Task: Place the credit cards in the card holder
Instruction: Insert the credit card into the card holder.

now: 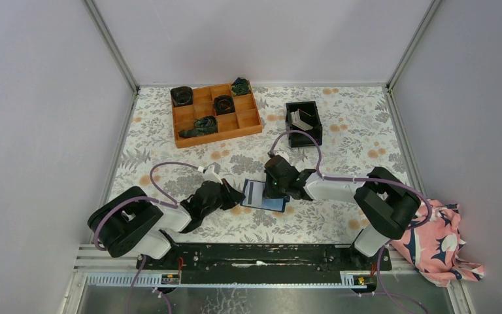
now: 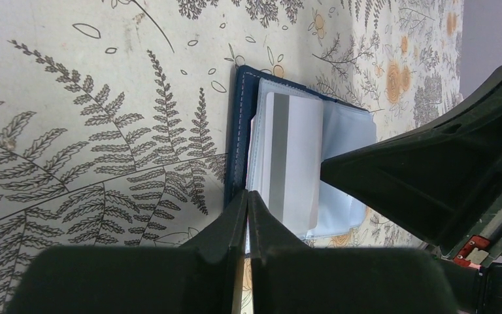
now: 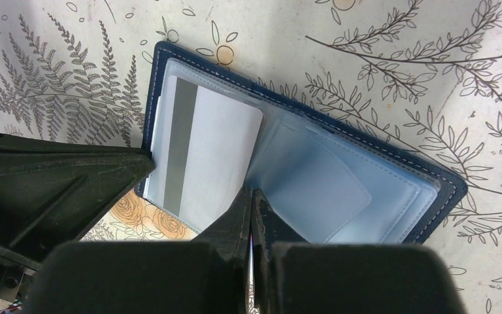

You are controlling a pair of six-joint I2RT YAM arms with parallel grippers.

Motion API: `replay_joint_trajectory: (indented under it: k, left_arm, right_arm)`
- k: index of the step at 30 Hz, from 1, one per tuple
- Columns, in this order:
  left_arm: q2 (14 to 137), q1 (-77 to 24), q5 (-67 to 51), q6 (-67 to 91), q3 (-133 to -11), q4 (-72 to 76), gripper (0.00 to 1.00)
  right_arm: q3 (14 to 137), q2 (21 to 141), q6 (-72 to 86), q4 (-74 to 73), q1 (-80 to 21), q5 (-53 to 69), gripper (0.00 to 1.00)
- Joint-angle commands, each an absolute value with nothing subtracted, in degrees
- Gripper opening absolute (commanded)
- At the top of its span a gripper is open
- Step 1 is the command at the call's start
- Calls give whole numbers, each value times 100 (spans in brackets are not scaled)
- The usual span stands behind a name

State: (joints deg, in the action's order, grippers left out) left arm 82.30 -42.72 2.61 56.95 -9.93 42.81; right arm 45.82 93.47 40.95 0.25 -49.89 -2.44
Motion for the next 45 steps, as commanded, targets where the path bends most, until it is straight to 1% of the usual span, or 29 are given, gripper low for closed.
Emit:
replay_joint_trajectory:
  k: [1,9,19,22,27,30,34,38,41,45]
  left_arm:
    - [8229,-4302,301,5596,-870,4449,8]
    - [8443,-4319,151,5764,-753,4832,7]
    - [8347,-4524,273,5845,-712,4829,8]
    - [8091,-4527,404,5845,-732,4524,15]
    - [7389,-4532,792,5789,-826,3695,30]
    - [6936,-4538,1041,5735,-876,3275,35]
    - [6582,-4538,1174,5625,-966,3020,36]
    - [6667,-4542,1047,5528,-1067,3128,36]
    - [6783,-4597,993,5392,-1217,3135,36]
    - [6906,-4635,985,5247,-1461,3069,36]
  right_arm:
    - [4821,9194,4079,-109,-5107,-317,0]
    - [4871,9329,4158,-27,-5208,-270,0]
    - [4967,9368,4208,-81,-5343,-321,0]
    - [4964,9313,4178,-191,-5343,-421,1]
    - [5041,9202,4069,-449,-5342,-617,8]
    - [5119,9093,3974,-631,-5340,-774,14]
    - [5243,8992,3863,-845,-5340,-940,17]
    - [5289,8933,3816,-951,-5342,-1069,18]
    - [5330,8716,3708,-999,-5318,-1411,18]
    - [5887,8596,3292,-1452,-5012,-1807,24]
